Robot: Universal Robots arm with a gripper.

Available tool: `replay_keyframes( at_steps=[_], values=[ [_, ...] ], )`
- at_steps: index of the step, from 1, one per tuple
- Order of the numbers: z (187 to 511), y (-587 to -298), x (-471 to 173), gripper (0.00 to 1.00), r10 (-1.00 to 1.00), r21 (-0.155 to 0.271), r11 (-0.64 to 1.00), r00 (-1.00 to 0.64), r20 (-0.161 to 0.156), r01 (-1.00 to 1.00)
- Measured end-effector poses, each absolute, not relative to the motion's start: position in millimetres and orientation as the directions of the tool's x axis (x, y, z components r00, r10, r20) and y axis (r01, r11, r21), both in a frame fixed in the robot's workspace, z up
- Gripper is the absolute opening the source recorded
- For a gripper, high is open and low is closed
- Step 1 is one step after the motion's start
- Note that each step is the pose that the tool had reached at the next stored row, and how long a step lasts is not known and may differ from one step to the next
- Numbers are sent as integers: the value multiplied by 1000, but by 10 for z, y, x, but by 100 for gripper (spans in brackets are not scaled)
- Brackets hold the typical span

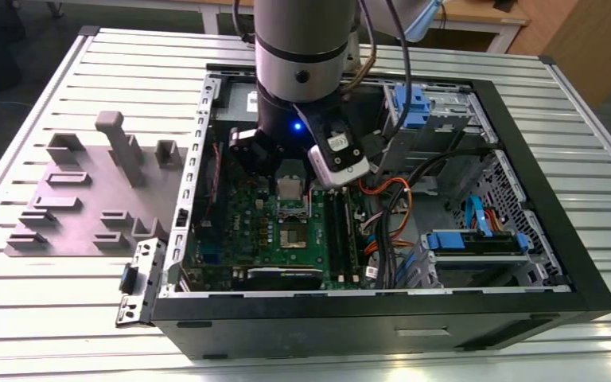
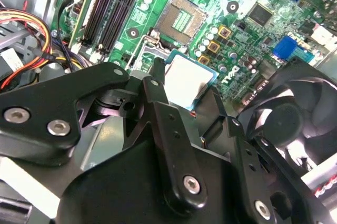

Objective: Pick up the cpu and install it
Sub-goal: 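Pick up the cpu and move it towards the insertion slot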

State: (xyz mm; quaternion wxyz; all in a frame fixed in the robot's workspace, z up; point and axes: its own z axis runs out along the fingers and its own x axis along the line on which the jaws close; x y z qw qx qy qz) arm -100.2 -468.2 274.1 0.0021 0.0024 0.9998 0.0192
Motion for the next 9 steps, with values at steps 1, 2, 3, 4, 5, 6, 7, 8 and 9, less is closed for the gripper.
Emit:
replay_keyframes(
  at_steps=[1,2,3,4,5,6,7,8,9],
  values=[
    [2728,-4692,-999,47,5,38,999,-1000,-3,5],
    [2718,-4709,-996,47,5,38,999,-1000,-3,5],
    [2708,-4727,-992,47,5,38,999,-1000,-3,5],
    [2700,-4749,-988,47,5,39,999,-1000,-3,5],
    [2689,-4766,-981,47,5,38,999,-1000,-3,5],
    [2674,-4772,-969,47,5,39,999,-1000,-3,5],
    [2661,-4774,-948,47,5,39,999,-1000,-3,5],
    [2648,-4776,-925,47,5,38,999,-1000,-3,5],
    [2620,-4780,-880,47,5,38,999,-1000,-3,5]
  ],
)
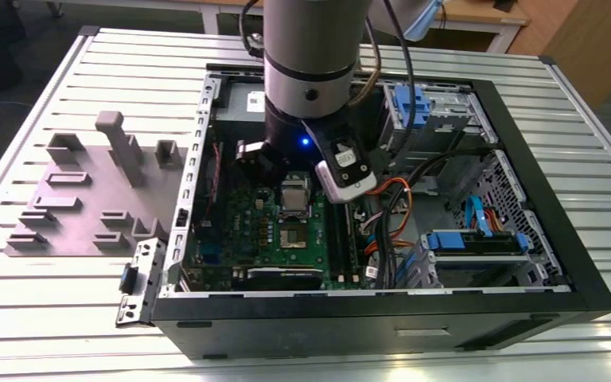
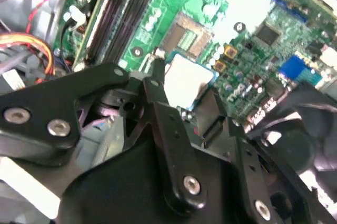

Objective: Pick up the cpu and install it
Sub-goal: 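Pick up the cpu and move it towards the insertion slot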

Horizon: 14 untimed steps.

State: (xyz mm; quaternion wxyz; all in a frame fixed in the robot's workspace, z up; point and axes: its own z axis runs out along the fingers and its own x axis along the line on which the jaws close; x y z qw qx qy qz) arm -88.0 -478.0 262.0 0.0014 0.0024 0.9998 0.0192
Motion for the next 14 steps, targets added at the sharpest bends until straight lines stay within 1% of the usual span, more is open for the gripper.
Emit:
replay_keyframes(
  at_steps=[1,4,14],
  values=[
    [2553,-4819,-871,47,5,39,999,-1000,-3,5],
    [2505,-4828,-869,47,5,38,999,-1000,-3,5],
    [2479,-4876,-868,47,5,38,999,-1000,-3,5]
  ],
)
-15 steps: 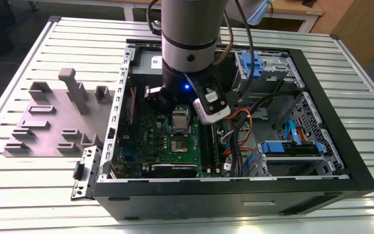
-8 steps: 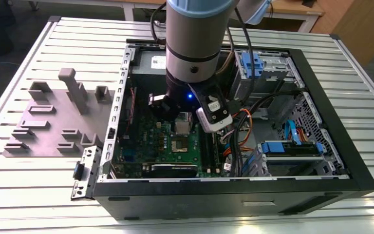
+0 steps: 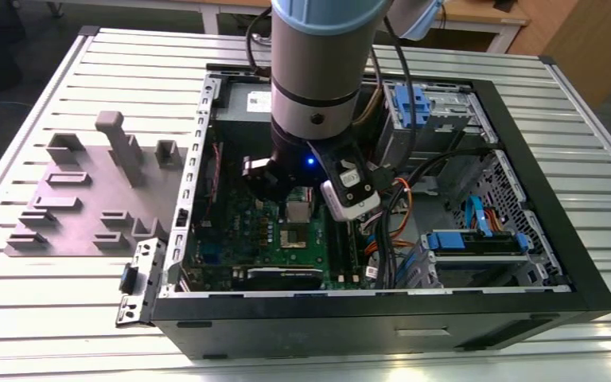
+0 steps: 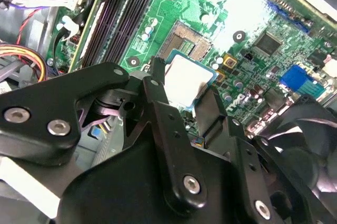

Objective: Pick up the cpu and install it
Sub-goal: 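Pick up the cpu and move it towards the insertion slot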

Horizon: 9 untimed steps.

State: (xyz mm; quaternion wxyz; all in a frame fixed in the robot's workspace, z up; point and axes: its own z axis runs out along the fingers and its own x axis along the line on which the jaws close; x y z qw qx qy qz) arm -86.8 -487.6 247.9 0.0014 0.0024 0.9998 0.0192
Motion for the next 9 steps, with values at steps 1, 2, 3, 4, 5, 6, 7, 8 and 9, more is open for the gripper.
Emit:
replay_keyframes(
  at_steps=[1,2,3,4,5,6,7,8,9],
  values=[
    [2466,-4882,-868,47,5,39,999,-1000,-3,5],
    [2449,-4884,-869,47,5,39,999,-1000,-3,5],
    [2430,-4885,-869,47,5,38,999,-1000,-3,5],
    [2412,-4886,-868,47,5,38,999,-1000,-3,5],
    [2395,-4886,-867,47,5,38,999,-1000,-3,5],
    [2377,-4886,-866,47,5,38,999,-1000,-3,5],
    [2359,-4886,-865,47,5,38,999,-1000,-3,5],
    [2340,-4886,-864,47,5,38,999,-1000,-3,5],
    [2321,-4886,-863,47,5,38,999,-1000,-3,5]
  ],
)
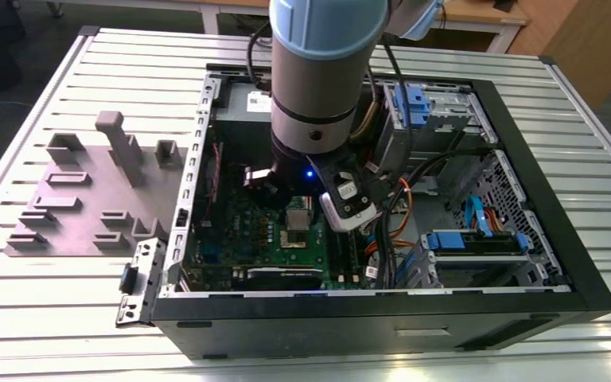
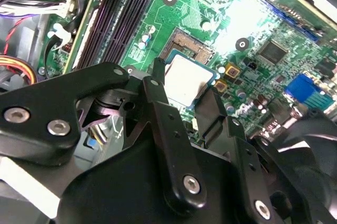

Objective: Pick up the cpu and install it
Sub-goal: 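Pick up the cpu and move it towards the insertion slot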

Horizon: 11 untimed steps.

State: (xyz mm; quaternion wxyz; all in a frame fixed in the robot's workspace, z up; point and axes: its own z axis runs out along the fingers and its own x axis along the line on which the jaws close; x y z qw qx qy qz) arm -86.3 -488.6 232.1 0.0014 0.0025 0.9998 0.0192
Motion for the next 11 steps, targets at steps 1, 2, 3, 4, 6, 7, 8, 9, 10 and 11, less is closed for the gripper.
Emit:
replay_keyframes(
  at_steps=[1,2,3,4,6,7,8,9,10,11],
  values=[
    [2303,-4886,-863,47,5,38,999,-1000,-3,5],
    [2284,-4886,-862,47,5,38,999,-1000,-3,5],
    [2267,-4886,-862,47,5,38,999,-1000,-3,5],
    [2249,-4886,-862,47,5,38,999,-1000,-3,5],
    [2216,-4886,-862,47,5,38,999,-1000,-3,5],
    [2213,-4887,-862,47,5,38,999,-1000,-3,5],
    [2213,-4887,-862,47,5,38,999,-1000,-3,5],
    [2213,-4887,-862,47,5,38,999,-1000,-3,5],
    [2209,-4886,-862,47,5,38,999,-1000,-3,5],
    [2207,-4886,-862,47,5,38,999,-1000,-3,5]
  ],
)
